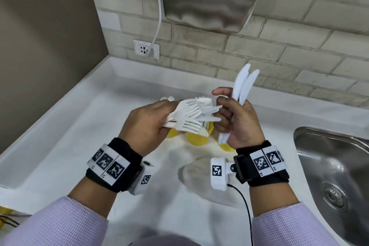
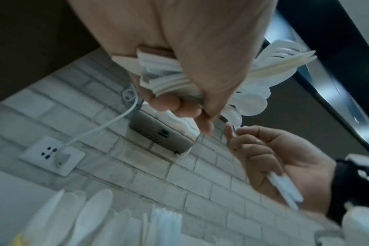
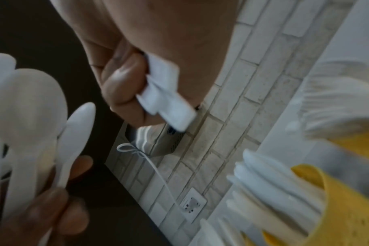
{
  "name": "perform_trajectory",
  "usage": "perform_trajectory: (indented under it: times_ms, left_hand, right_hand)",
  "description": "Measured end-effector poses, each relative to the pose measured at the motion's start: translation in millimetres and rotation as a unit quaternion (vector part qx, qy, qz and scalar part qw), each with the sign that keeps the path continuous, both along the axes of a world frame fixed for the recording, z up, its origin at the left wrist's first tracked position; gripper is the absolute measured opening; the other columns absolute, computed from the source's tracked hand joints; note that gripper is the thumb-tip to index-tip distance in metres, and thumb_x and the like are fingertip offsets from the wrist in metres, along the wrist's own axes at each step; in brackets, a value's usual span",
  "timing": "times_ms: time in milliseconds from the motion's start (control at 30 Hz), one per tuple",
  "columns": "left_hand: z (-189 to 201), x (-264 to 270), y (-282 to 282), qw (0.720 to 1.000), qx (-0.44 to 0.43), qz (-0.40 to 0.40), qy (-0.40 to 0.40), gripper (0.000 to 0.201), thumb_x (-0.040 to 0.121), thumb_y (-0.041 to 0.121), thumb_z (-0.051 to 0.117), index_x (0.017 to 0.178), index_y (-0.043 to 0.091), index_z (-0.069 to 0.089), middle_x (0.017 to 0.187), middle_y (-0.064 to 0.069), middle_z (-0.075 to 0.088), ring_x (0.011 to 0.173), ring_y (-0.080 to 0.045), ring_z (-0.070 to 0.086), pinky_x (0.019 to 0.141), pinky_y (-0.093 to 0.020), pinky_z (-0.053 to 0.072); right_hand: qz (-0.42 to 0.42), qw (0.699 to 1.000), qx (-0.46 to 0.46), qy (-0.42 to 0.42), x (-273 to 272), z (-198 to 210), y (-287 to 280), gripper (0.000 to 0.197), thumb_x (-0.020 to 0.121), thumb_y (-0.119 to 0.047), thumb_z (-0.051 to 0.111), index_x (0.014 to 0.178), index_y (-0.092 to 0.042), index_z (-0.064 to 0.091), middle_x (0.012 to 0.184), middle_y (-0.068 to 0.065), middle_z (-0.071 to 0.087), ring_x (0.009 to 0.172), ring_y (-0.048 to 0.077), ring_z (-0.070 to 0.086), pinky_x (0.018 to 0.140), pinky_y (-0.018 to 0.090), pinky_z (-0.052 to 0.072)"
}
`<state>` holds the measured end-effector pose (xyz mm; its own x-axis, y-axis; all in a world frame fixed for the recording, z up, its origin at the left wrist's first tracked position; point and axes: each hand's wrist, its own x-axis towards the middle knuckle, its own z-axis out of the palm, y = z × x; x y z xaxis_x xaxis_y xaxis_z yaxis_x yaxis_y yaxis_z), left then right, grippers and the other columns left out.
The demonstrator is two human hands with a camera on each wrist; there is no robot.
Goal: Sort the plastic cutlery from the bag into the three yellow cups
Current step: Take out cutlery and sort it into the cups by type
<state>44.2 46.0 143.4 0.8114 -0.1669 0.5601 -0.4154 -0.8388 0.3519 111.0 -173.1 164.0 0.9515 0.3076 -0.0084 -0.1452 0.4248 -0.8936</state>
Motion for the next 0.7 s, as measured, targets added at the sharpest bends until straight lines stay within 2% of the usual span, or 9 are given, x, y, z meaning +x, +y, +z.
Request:
perform_trajectory:
  times_ms: [100, 200, 267, 300, 367, 433, 500, 633, 700]
  left_hand:
    - [6, -2, -2, 0.997, 0.076, 0.022, -0.013, 0.058, 0.08, 0.023, 0.041, 0.132, 0.034, 0.064, 0.106, 0.009, 0.071, 0.096, -0.02, 0.066, 0.064, -0.029, 0.053]
    - [2, 0, -2, 0.993, 0.118, 0.026, -0.003, 0.059, 0.082, 0.02, 0.039, 0.134, 0.033, 0.064, 0.105, 0.007, 0.071, 0.095, -0.025, 0.069, 0.065, -0.036, 0.055]
    - [-1, 3, 0, 0.991, 0.13, 0.045, 0.004, 0.059, 0.083, 0.017, 0.042, 0.135, 0.035, 0.062, 0.105, 0.007, 0.071, 0.095, -0.024, 0.069, 0.065, -0.035, 0.055]
    - [0, 3, 0, 0.989, 0.136, 0.05, 0.011, 0.061, 0.081, 0.014, 0.042, 0.135, 0.035, 0.062, 0.105, 0.008, 0.07, 0.094, -0.024, 0.069, 0.065, -0.033, 0.054]
    - [2, 3, 0, 0.989, 0.14, 0.054, 0.013, 0.063, 0.079, 0.012, 0.042, 0.134, 0.034, 0.064, 0.104, 0.008, 0.07, 0.09, -0.024, 0.068, 0.065, -0.031, 0.05]
    - [2, 3, 2, 0.989, 0.132, 0.058, 0.021, 0.061, 0.079, 0.011, 0.045, 0.132, 0.033, 0.066, 0.102, 0.007, 0.071, 0.088, -0.025, 0.068, 0.063, -0.03, 0.05]
    - [1, 4, 0, 0.99, 0.125, 0.061, 0.012, 0.059, 0.078, 0.01, 0.049, 0.13, 0.032, 0.067, 0.1, 0.006, 0.071, 0.085, -0.026, 0.069, 0.061, -0.031, 0.05]
    - [-9, 4, 2, 0.992, 0.084, 0.056, -0.071, 0.066, 0.075, -0.002, 0.055, 0.132, 0.03, 0.064, 0.101, 0.003, 0.071, 0.085, -0.028, 0.068, 0.065, -0.033, 0.054]
    - [-9, -3, 1, 0.993, -0.042, 0.023, -0.109, 0.06, 0.081, -0.004, 0.062, 0.128, 0.033, 0.066, 0.106, 0.001, 0.073, 0.093, -0.029, 0.07, 0.077, -0.037, 0.057]
  right_hand:
    - [-0.045, 0.991, -0.108, -0.06, -4, 12, -9, 0.023, 0.103, -0.003, 0.049, 0.093, -0.011, 0.068, 0.057, -0.002, 0.018, 0.041, 0.009, 0.017, 0.044, 0.017, 0.016]
    - [-0.051, 0.953, -0.239, -0.178, -12, 33, -14, 0.014, 0.101, -0.003, 0.058, 0.094, -0.003, 0.071, 0.046, -0.013, 0.041, 0.039, 0.008, 0.03, 0.043, 0.018, 0.027]
    - [-0.046, 0.917, -0.31, -0.246, -18, 45, -15, 0.01, 0.098, -0.006, 0.065, 0.094, -0.002, 0.074, 0.047, -0.007, 0.049, 0.044, 0.004, 0.039, 0.049, 0.015, 0.035]
    - [-0.036, 0.902, -0.334, -0.271, -20, 50, -16, 0.009, 0.096, -0.009, 0.069, 0.091, -0.006, 0.076, 0.05, 0.002, 0.047, 0.047, 0.006, 0.039, 0.052, 0.017, 0.035]
    - [-0.01, 0.88, -0.37, -0.297, -24, 56, -17, 0.008, 0.093, -0.016, 0.075, 0.085, -0.016, 0.077, 0.053, 0.005, 0.041, 0.051, 0.012, 0.038, 0.054, 0.025, 0.035]
    - [0.03, 0.87, -0.393, -0.297, -27, 57, -17, 0.007, 0.091, -0.019, 0.077, 0.084, -0.021, 0.077, 0.052, 0.002, 0.038, 0.05, 0.014, 0.035, 0.054, 0.028, 0.032]
    - [0.061, 0.861, -0.407, -0.3, -29, 55, -15, 0.008, 0.09, -0.018, 0.077, 0.085, -0.024, 0.077, 0.05, 0.0, 0.038, 0.049, 0.013, 0.033, 0.052, 0.025, 0.031]
    - [-0.01, 0.867, -0.38, -0.322, -28, 50, -14, 0.012, 0.095, -0.012, 0.071, 0.092, -0.022, 0.077, 0.053, -0.012, 0.047, 0.051, 0.023, 0.043, 0.054, 0.03, 0.037]
    - [-0.064, 0.889, -0.334, -0.307, -25, 49, -18, 0.011, 0.098, -0.007, 0.065, 0.096, -0.012, 0.075, 0.054, -0.019, 0.053, 0.048, 0.006, 0.045, 0.054, 0.017, 0.036]
